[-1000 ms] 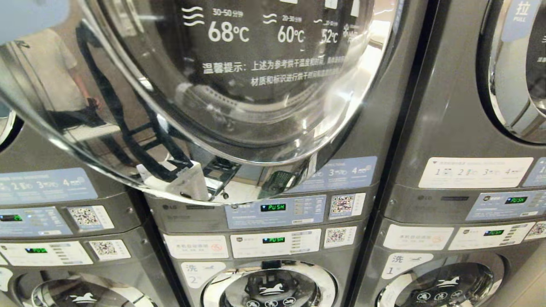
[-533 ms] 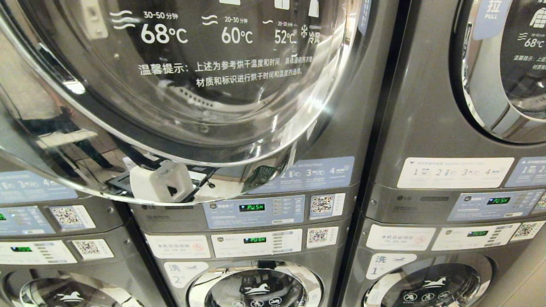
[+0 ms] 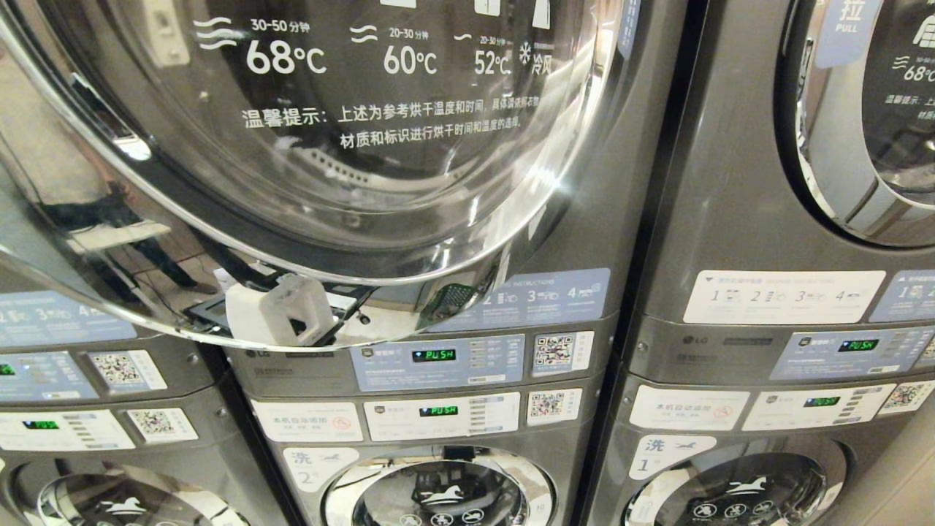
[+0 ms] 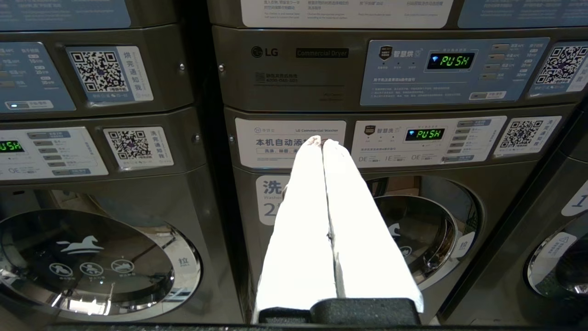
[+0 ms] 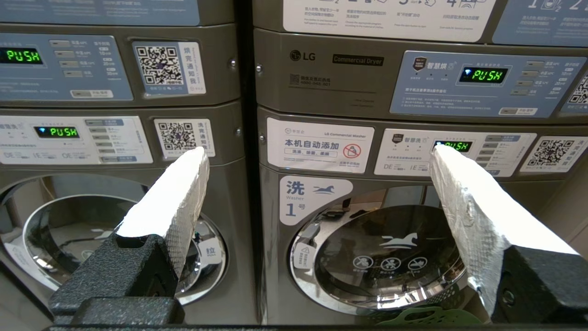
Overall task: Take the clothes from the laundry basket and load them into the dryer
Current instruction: Open the dryer
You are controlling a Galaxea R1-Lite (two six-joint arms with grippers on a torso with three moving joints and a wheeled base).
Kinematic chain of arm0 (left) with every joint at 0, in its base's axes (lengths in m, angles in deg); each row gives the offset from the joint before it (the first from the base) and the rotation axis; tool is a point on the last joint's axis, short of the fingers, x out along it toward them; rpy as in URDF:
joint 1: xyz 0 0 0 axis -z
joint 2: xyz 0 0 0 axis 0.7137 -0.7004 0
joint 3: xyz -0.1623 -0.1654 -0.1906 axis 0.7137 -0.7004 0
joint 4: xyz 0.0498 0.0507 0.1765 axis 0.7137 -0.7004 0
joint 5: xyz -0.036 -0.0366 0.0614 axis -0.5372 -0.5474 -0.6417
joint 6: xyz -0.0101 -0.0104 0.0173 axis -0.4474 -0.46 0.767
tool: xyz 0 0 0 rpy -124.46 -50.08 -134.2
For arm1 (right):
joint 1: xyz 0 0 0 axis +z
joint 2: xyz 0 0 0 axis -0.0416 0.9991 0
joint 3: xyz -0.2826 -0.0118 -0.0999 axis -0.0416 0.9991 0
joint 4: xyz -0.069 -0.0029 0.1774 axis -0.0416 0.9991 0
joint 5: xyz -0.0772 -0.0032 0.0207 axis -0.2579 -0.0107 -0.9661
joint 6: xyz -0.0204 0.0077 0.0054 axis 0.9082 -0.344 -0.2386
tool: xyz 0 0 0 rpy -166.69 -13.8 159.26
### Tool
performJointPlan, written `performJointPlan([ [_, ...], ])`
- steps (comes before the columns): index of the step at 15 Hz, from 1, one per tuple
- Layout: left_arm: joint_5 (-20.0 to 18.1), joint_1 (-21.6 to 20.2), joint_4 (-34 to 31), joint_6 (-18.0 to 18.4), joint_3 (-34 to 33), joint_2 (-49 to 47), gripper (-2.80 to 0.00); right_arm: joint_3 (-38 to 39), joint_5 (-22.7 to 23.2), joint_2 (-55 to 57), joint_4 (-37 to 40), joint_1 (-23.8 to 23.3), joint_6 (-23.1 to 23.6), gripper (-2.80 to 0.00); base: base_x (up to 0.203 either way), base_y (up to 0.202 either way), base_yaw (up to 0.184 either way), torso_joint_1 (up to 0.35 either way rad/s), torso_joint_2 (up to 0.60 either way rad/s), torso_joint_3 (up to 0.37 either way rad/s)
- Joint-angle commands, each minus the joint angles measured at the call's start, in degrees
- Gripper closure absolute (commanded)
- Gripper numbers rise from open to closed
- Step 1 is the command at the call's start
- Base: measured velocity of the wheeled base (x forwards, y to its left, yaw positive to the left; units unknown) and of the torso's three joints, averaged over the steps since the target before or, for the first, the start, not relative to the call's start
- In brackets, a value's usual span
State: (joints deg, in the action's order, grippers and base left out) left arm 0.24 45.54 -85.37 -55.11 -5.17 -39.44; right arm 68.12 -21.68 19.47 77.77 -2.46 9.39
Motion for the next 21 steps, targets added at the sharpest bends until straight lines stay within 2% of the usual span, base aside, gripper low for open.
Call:
performJointPlan([
  [1, -0.06, -0.09, -0.02, -0.02, -0.01, 0.00, 0.00, -0.02, 0.05, -0.11, -0.01, -0.01, 0.03, -2.80, 0.000, 0.000, 0.000, 0.000, 0.00, 0.000],
  [3, -0.07, -0.01, -0.02, -0.02, -0.01, 0.00, 0.00, -0.02, 0.05, -0.11, -0.01, -0.01, 0.03, -2.80, -0.031, 0.000, 0.002, 0.008, 0.01, 0.001],
  [9, -0.07, 0.00, -0.02, -0.02, -0.01, 0.00, 0.00, 0.07, -0.13, -0.11, -0.09, -0.01, -0.63, -2.80, -0.173, 0.000, 0.001, -0.003, 0.00, 0.001],
  [13, -0.26, -0.03, -0.91, 0.13, 0.40, -0.33, 0.00, 0.11, -0.13, -0.11, -0.27, -0.02, -0.89, -2.80, 0.000, 0.000, 0.000, 0.000, 0.00, 0.000],
  [15, -1.46, -0.02, -0.64, 1.71, 1.78, -0.21, 0.00, 0.07, -0.04, -0.11, -0.09, -0.01, -0.65, -2.80, 0.000, 0.000, 0.000, 0.000, 0.00, 0.000],
  [18, -8.22, 0.15, -1.82, 0.04, 14.67, -9.34, 0.00, 0.15, -0.04, -0.11, -0.35, -0.09, -0.77, -2.80, 0.000, 0.000, 0.000, 0.000, 0.00, 0.000],
  [21, -14.40, 0.35, 0.40, -5.07, 29.72, -29.69, 0.00, 0.15, -0.04, -0.11, -0.36, -0.01, -0.76, -2.80, 0.000, 0.000, 0.000, 0.000, 0.00, 0.000],
])
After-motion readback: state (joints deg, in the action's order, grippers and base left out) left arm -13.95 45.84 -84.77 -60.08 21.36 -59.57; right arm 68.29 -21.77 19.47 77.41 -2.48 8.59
